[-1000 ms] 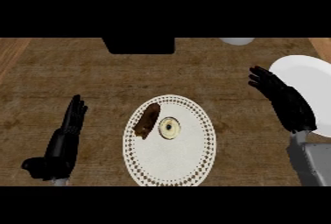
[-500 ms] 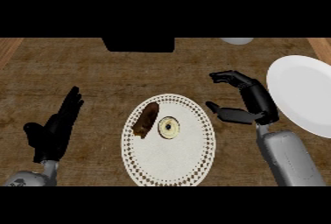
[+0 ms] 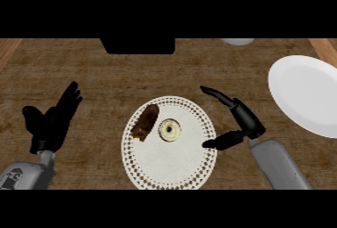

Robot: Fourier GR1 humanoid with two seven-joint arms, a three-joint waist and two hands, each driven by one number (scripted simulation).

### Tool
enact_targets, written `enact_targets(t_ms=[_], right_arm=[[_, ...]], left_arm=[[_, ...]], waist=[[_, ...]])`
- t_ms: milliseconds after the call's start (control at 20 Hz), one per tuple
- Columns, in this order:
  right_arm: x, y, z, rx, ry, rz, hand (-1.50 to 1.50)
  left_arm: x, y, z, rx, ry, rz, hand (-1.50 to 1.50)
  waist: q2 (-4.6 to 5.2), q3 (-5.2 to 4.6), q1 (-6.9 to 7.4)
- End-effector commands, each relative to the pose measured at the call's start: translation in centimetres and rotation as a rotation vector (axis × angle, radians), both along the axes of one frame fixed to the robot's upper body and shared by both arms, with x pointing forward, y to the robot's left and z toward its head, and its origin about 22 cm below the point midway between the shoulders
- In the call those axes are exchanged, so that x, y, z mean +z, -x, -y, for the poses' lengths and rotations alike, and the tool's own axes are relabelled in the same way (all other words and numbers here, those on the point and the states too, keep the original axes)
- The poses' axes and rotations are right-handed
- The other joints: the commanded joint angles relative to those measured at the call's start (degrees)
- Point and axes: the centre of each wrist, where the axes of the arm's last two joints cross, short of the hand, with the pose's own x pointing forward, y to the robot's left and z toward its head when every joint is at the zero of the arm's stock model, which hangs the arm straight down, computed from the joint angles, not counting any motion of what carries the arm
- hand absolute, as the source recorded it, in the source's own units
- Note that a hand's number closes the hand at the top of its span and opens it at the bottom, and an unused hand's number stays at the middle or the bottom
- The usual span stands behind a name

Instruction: Pick the cupcake from the placemat and place it in the plate

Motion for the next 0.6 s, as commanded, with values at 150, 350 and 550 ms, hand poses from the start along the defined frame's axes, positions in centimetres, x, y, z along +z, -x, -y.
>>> enact_targets(t_ms=[150,350,550], right_arm=[[3.2,-0.6,-1.3,0.029,0.183,0.012,-1.5],[5.3,0.6,-3.6,0.072,0.271,-0.02,-1.5],[4.6,-0.1,-4.4,0.116,0.415,-0.094,-1.5]], left_arm=[[1.6,0.2,-1.0,-0.008,0.003,-0.005,0.0],[-1.0,-0.2,0.1,0.017,-0.011,-0.005,0.0],[-0.4,0.3,0.3,-0.018,0.003,-0.009,0.0]], waist=[[-0.29,-0.02,-0.12],[-0.29,-0.05,-0.53],[-0.23,-0.04,-0.13]])
